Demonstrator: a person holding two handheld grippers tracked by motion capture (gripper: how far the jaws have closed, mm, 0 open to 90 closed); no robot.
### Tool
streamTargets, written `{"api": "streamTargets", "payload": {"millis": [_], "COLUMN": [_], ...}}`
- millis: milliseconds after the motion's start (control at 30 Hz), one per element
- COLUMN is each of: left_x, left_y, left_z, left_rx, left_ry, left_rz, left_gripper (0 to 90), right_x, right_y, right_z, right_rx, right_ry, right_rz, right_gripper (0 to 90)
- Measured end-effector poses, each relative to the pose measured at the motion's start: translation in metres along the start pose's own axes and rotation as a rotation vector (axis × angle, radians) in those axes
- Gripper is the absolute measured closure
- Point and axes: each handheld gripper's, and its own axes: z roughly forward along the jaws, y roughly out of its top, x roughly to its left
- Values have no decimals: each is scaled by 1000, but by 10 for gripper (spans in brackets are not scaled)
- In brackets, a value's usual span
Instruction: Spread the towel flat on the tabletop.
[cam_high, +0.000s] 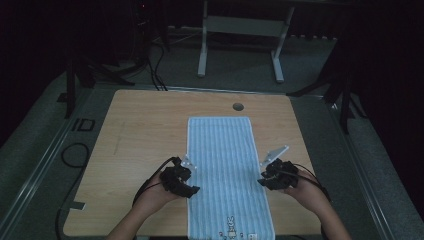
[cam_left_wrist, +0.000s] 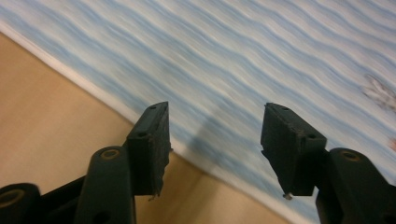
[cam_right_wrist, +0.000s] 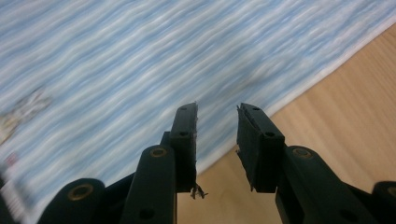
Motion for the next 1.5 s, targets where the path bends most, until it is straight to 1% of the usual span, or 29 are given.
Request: {"api": "streamTargets", "payload": {"millis": [33, 67, 133, 167, 233, 267, 300, 333, 367, 400, 433, 467, 533, 567, 600, 633, 667, 700, 767, 800, 867, 967, 1067, 1133, 1267, 1300, 1367, 1467, 1500], "left_x": [1, 2, 5, 7, 12, 15, 18, 22, 25, 28, 30, 32, 36, 38, 40, 40, 41, 41, 42, 43, 44, 46, 47, 47, 44, 43, 42, 36, 35], "left_y": [3, 4, 9, 11, 15, 16, 18, 19, 21, 22, 23, 24, 25, 26, 27, 28, 29, 30, 33, 35, 38, 43, 50, 56, 64, 64, 64, 58, 57], "left_z": [3, 5, 12, 15, 23, 27, 31, 34, 36, 39, 40, 42, 47, 49, 52, 54, 55, 56, 58, 59, 61, 64, 68, 71, 76, 77, 76, 73, 72], "left_rx": [2, 2, 7, 16, 28, 35, 38, 41, 38, 38, 34, 32, 34, 37, 51, 54, 50, 47, 50, 54, 54, 59, 61, 71, 78, 79, 81, 87, 94], "left_ry": [-9, -9, -15, -17, -7, -7, -1, 6, 9, 3, 6, 11, 10, 16, 21, 25, 25, 23, 20, 20, 22, 23, 22, 22, 27, 26, 15, 11, 7], "left_rz": [1, 3, 7, 6, 2, 0, -7, -3, -7, -17, -17, -14, -27, -33, -28, -28, -28, -28, -25, -17, -20, -9, 3, 6, 18, 22, 23, 45, 47], "left_gripper": [422, 421, 405, 405, 402, 402, 402, 402, 402, 400, 375, 371, 371, 371, 371, 371, 371, 368, 368, 368, 369, 369, 369, 369, 368, 362, 356, 356, 356], "right_x": [-5, -11, -18, -22, -28, -30, -33, -35, -37, -40, -42, -44, -48, -51, -52, -54, -55, -57, -59, -60, -60, -63, -66, -68, -72, -74, -75, -73, -71], "right_y": [4, 9, 14, 17, 22, 24, 26, 28, 29, 30, 31, 31, 31, 30, 29, 28, 28, 27, 26, 25, 25, 20, 16, 12, 6, 2, 0, -1, -1], "right_z": [5, 11, 19, 24, 33, 38, 43, 47, 51, 54, 59, 61, 69, 73, 76, 80, 81, 81, 80, 80, 80, 79, 77, 75, 73, 71, 70, 69, 69], "right_rx": [4, 12, 21, 30, 57, 70, 79, 80, 83, 85, 87, 90, 102, 109, 120, 131, 115, 110, 108, 109, 112, 112, 112, 117, 120, 123, 122, 132, 137], "right_ry": [4, 6, 5, 10, 4, 2, -9, -22, -26, -27, -29, -30, -26, -22, -19, -18, -10, -2, -8, -10, -12, -15, -18, -17, -19, -12, -5, -6, -6], "right_rz": [16, 27, 42, 42, 33, 37, 33, 28, 34, 40, 33, 32, 63, 71, 84, 89, 101, 113, 115, 118, 120, 135, 146, 155, 165, 181, 190, 189, 182], "right_gripper": [678, 671, 665, 652, 644, 641, 634, 634, 628, 612, 596, 583, 580, 580, 580, 577, 577, 576, 572, 569, 565, 560, 559, 557, 556, 557, 556, 557, 557]}}
